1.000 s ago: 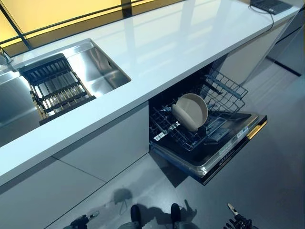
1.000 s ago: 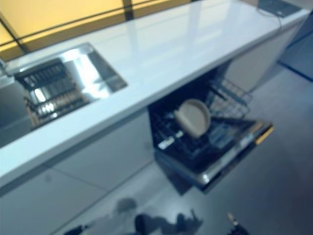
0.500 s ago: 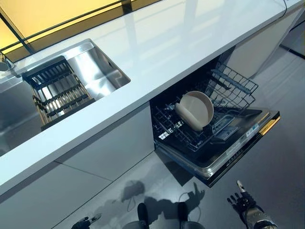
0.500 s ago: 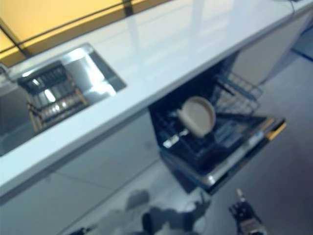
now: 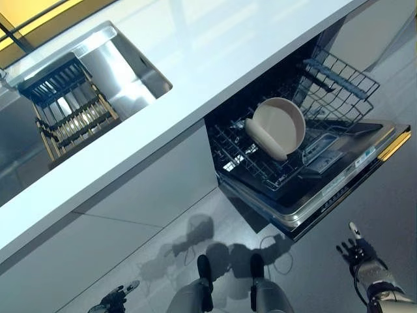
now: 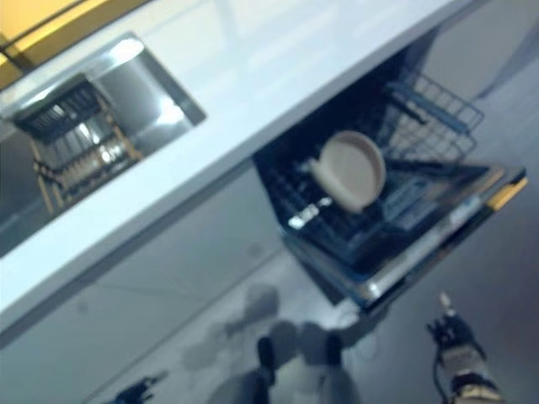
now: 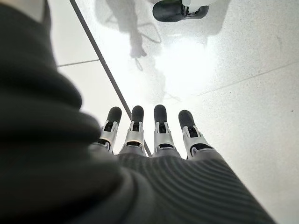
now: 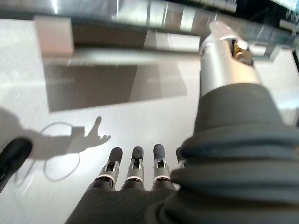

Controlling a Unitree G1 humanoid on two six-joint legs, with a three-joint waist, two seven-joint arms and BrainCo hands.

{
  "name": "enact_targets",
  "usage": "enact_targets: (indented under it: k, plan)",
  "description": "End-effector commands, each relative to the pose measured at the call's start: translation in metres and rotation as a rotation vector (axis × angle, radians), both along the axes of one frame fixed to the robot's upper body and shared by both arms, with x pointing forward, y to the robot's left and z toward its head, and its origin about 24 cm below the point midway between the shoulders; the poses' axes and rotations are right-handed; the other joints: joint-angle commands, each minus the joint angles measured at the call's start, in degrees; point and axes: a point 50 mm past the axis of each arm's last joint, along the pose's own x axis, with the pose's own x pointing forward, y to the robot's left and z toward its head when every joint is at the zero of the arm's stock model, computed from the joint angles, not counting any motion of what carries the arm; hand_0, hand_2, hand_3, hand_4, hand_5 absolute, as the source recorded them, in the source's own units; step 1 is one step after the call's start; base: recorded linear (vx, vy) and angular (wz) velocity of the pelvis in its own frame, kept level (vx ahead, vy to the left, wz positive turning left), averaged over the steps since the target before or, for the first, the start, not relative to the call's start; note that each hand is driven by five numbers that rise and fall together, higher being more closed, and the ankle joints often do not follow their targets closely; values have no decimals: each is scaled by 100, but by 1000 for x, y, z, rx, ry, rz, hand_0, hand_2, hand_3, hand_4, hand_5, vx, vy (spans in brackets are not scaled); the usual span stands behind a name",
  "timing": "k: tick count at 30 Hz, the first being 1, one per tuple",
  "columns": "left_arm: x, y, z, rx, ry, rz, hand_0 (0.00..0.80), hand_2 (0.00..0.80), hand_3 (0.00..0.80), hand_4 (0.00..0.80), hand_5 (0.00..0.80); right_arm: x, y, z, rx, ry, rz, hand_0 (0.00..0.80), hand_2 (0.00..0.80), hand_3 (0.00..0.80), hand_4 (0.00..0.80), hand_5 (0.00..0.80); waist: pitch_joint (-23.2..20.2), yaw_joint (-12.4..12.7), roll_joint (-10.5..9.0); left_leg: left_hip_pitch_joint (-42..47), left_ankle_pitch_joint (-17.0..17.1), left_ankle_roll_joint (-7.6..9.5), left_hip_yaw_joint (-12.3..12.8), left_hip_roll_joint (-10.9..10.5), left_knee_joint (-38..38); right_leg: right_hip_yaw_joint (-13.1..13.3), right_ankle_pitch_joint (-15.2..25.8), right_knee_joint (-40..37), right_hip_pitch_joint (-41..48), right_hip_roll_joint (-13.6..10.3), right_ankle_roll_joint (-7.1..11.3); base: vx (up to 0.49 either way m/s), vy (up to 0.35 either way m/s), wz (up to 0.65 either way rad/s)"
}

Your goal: Take plates into dishwasher

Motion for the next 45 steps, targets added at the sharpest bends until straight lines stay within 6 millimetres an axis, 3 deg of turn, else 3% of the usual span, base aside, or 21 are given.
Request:
enact_targets:
  k: [1,9,15,22,26,35,45]
  plan:
    - [-9,-1,-3,-15,16,8,0,0,0,0,0,21,-5,31,-109,-134,105,0,0,0,0,0,-132,-30,114,-354,-567,201,-79,-122,1067,-257,-499,859,-212,80,-500,31,-7,26]
    - [-9,-10,-5,-43,-7,-20,0,0,0,0,0,68,11,79,-218,-243,315,0,0,0,0,0,-80,164,261,-495,-588,214,-265,-263,1226,-319,-804,1440,-493,-55,-628,28,0,22]
    - [-10,-11,-5,-37,0,-51,0,0,0,0,0,108,50,126,-245,-416,452,0,0,0,0,0,-70,317,219,-432,-657,229,-382,-299,1317,-378,-931,1638,-432,-110,-682,24,-17,12]
    - [-15,-8,-5,-20,22,-83,0,0,0,0,0,130,91,170,-277,-607,569,0,0,0,0,0,-175,410,50,-111,-607,211,-435,-251,1051,-423,-850,1320,-70,-57,-625,42,4,-2]
    - [-13,-9,-4,-14,25,-105,0,0,0,0,0,134,95,185,-272,-671,568,0,0,0,0,0,-227,458,-30,-10,-624,222,-455,-228,1024,-440,-829,1219,76,-19,-618,31,8,8]
    - [-18,-8,-5,3,50,-112,0,0,0,0,0,136,88,207,-270,-735,505,0,0,0,0,0,-362,587,-176,162,-685,244,-547,-225,1050,-521,-793,1044,404,21,-597,42,-2,2]
    - [-16,-7,-4,14,43,-123,0,0,0,0,0,131,81,202,-265,-762,482,0,0,0,0,0,-511,617,-318,456,-481,211,-573,-238,479,-527,-585,474,706,169,-505,10,-5,2]
